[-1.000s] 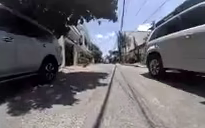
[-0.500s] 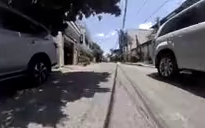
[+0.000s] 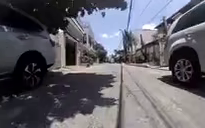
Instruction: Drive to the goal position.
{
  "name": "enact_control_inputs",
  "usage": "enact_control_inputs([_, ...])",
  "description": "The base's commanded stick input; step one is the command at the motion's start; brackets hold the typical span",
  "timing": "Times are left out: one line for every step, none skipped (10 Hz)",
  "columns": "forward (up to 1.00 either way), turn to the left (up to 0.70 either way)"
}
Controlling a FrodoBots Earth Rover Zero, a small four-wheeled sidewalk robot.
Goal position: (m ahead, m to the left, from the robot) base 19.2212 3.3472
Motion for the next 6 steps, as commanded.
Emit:
enact_control_inputs([1.00, -0.39])
enact_control_inputs([1.00, -0.39])
enact_control_inputs([1.00, -0.39])
enact_control_inputs([1.00, -0.39])
enact_control_inputs([1.00, -0.39])
enact_control_inputs([1.00, -0.39])
